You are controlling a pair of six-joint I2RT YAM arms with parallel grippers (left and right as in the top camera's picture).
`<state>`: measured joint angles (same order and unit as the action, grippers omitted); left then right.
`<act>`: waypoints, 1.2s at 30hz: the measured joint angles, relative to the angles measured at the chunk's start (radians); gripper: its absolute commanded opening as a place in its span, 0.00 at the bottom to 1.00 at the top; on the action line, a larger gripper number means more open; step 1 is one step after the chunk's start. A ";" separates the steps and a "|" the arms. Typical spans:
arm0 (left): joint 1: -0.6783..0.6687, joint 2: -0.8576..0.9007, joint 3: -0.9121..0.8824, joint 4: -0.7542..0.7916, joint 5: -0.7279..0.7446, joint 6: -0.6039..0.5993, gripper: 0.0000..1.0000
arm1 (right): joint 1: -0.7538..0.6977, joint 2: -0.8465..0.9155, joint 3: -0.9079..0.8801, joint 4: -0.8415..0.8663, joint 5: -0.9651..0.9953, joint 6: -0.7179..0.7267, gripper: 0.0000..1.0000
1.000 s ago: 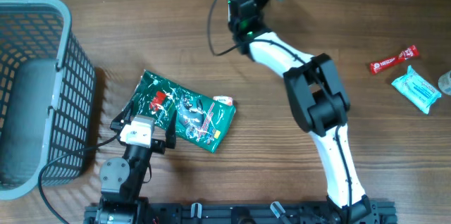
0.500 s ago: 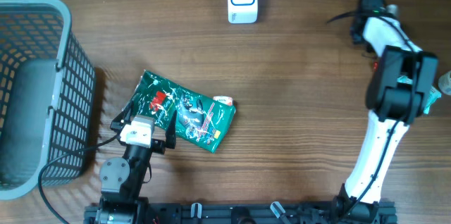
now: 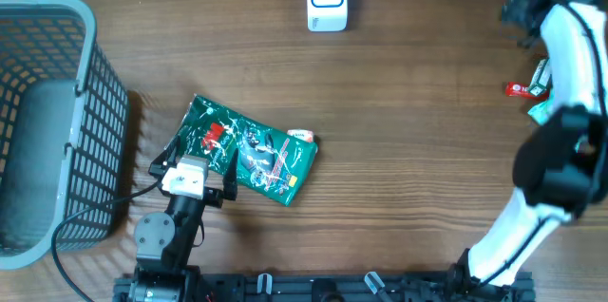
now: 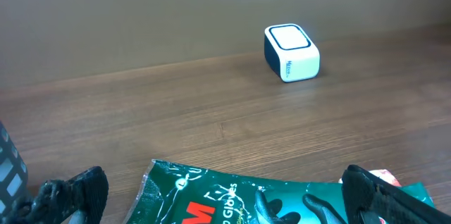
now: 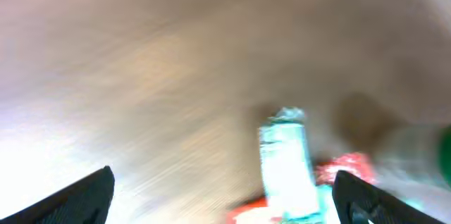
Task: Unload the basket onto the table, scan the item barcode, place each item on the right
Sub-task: 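Return the right gripper and grasp the green 3M glove pack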
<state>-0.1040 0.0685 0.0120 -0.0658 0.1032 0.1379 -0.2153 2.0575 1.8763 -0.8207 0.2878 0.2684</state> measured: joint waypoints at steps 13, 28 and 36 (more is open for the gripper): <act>0.000 0.000 0.000 0.000 0.000 0.000 1.00 | 0.528 -0.071 -0.057 -0.130 -0.768 -0.050 1.00; 0.000 0.000 0.000 0.000 0.000 0.000 1.00 | 0.984 0.237 -0.121 0.138 -0.581 -0.284 0.90; 0.000 0.000 0.000 0.000 0.000 0.000 1.00 | 0.970 0.263 -0.118 0.076 -0.636 -0.288 0.04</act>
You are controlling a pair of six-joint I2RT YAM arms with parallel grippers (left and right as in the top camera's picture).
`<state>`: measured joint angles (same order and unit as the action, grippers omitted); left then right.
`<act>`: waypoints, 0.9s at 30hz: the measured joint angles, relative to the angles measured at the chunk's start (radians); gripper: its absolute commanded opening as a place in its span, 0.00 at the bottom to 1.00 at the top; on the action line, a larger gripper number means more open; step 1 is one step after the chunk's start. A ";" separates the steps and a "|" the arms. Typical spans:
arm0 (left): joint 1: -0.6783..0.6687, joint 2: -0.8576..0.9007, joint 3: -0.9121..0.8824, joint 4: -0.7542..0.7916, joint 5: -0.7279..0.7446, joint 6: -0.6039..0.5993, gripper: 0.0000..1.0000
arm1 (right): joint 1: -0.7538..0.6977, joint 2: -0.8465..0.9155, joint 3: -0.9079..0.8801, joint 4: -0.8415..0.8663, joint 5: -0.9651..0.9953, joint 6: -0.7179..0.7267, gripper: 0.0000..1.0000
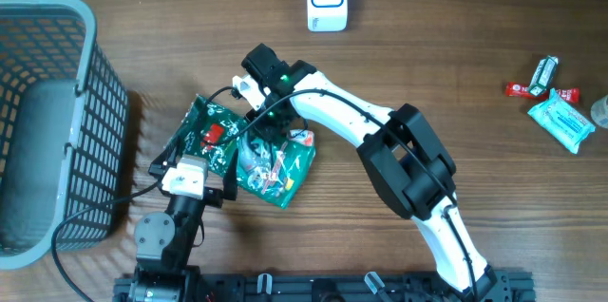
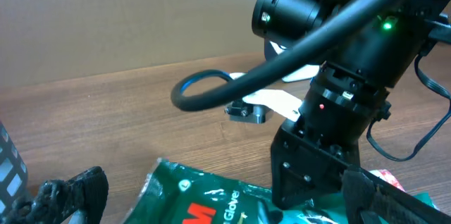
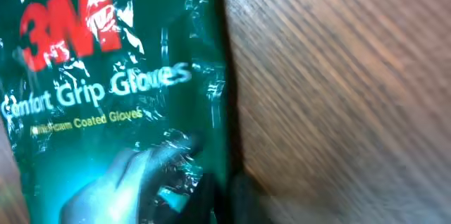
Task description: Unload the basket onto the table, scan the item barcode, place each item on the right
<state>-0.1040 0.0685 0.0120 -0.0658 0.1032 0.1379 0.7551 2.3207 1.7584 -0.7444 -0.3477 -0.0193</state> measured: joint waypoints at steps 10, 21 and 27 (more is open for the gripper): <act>0.000 0.000 0.000 0.000 0.000 0.000 1.00 | -0.121 -0.049 0.147 -0.250 0.113 0.304 0.04; 0.000 0.000 0.000 0.000 0.000 0.000 1.00 | -0.412 -0.307 0.153 -0.606 0.193 0.472 0.04; 0.000 0.000 0.000 0.000 0.000 0.000 1.00 | -0.415 -0.307 -0.018 -0.557 0.270 0.472 0.13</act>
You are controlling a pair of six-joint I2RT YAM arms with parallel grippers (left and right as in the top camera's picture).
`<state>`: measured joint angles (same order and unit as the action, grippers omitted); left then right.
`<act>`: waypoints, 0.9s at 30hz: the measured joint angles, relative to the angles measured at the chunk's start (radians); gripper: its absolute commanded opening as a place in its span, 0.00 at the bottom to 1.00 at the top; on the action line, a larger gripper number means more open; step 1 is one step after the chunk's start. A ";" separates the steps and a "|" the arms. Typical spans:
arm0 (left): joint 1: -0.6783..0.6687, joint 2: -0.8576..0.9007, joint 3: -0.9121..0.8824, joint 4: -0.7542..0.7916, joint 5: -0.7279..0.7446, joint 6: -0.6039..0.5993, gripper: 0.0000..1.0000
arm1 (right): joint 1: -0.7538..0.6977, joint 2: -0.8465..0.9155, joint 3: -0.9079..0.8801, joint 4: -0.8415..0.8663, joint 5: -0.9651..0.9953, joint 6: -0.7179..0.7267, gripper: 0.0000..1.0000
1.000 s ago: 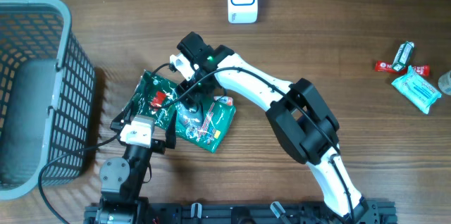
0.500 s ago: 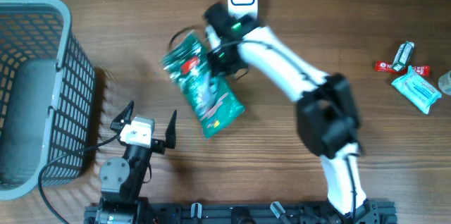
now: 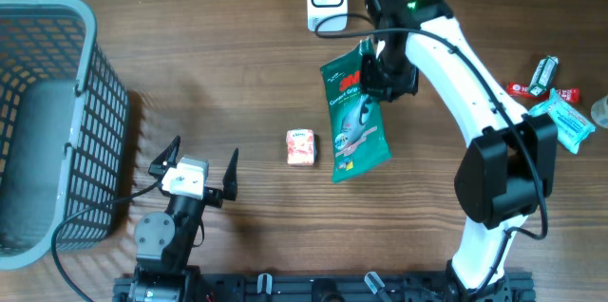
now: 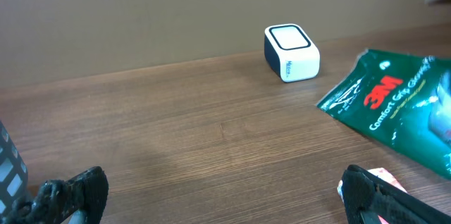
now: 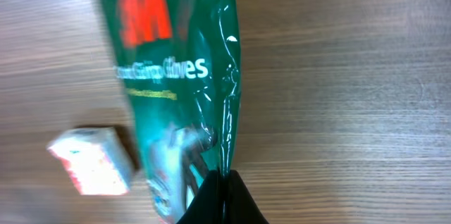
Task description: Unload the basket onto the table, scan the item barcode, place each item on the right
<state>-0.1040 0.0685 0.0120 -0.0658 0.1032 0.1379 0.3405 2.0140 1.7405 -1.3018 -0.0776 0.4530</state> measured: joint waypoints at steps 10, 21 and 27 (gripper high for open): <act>0.000 0.000 0.000 0.000 0.000 0.000 1.00 | 0.001 0.002 -0.080 0.125 0.143 0.011 1.00; 0.000 0.000 0.000 0.000 0.000 0.000 1.00 | 0.094 0.012 -0.317 0.430 0.149 -0.066 1.00; 0.000 0.000 0.000 0.000 0.000 0.000 1.00 | 0.091 0.042 -0.340 0.473 0.149 -0.096 0.99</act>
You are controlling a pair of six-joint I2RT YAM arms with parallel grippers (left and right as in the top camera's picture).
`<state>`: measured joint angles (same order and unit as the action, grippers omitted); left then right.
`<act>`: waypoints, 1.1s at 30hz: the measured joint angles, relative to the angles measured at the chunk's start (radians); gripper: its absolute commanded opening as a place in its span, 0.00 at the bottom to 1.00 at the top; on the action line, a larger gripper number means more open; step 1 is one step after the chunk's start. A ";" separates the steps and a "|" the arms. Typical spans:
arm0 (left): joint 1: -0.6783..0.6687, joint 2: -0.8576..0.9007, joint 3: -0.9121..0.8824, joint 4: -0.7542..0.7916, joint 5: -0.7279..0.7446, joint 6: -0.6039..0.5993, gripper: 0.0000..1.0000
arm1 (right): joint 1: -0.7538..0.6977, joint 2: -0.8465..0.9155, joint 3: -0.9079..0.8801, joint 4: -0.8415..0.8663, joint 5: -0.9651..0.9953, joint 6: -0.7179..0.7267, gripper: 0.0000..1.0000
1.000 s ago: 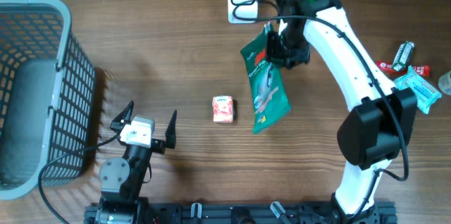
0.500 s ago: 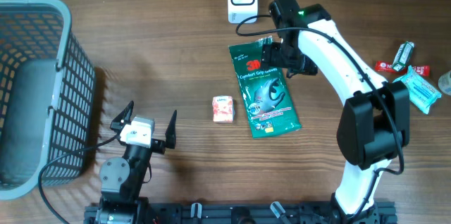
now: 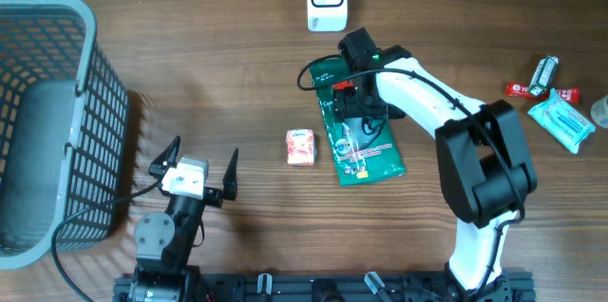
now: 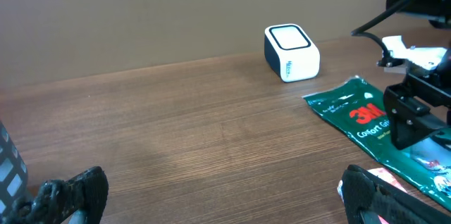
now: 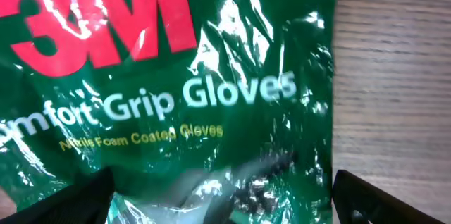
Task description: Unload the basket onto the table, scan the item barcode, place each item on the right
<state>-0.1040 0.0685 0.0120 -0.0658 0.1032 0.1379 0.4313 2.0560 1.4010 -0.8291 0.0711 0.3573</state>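
Note:
The green 3M glove packet (image 3: 361, 141) lies flat on the table, below the white scanner. My right gripper (image 3: 354, 101) hovers over the packet's upper end. In the right wrist view the packet (image 5: 176, 76) fills the frame, and the right gripper (image 5: 225, 206) stands open with its fingers wide apart on either side. The left wrist view shows the scanner (image 4: 291, 53) and the packet (image 4: 370, 122) at the right. My left gripper (image 3: 197, 171) rests open and empty near the front edge. No barcode is visible on the packet's upward face.
A grey mesh basket (image 3: 90, 65) stands at the left. A small pink and white packet (image 3: 300, 146) lies just left of the glove packet. Small wrapped items (image 3: 551, 98) lie at the far right edge.
My right gripper was shut on the glove packet, holding it beside the scanner. Now the packet lies flat on the table further left, and the gripper is open over it.
The glove packet first lay by my left gripper while my right arm was at the far right. Then my right gripper was down on the packet. Then it held the packet by the scanner, the small pink packet left behind. Now the packet lies released below the scanner.

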 measured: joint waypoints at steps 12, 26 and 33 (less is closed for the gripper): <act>0.000 0.000 0.000 0.000 0.000 0.000 1.00 | 0.005 0.069 0.110 -0.120 -0.052 0.060 0.04; 0.000 0.000 0.000 0.000 0.000 0.000 1.00 | -0.140 0.139 0.403 -0.779 -0.829 0.210 0.04; 0.000 0.000 0.000 0.000 0.000 0.000 1.00 | -0.140 0.139 0.403 -0.774 -0.854 0.434 0.04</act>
<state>-0.1040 0.0685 0.0120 -0.0658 0.1032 0.1379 0.2916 2.1948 1.8038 -1.6035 -0.7826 0.7914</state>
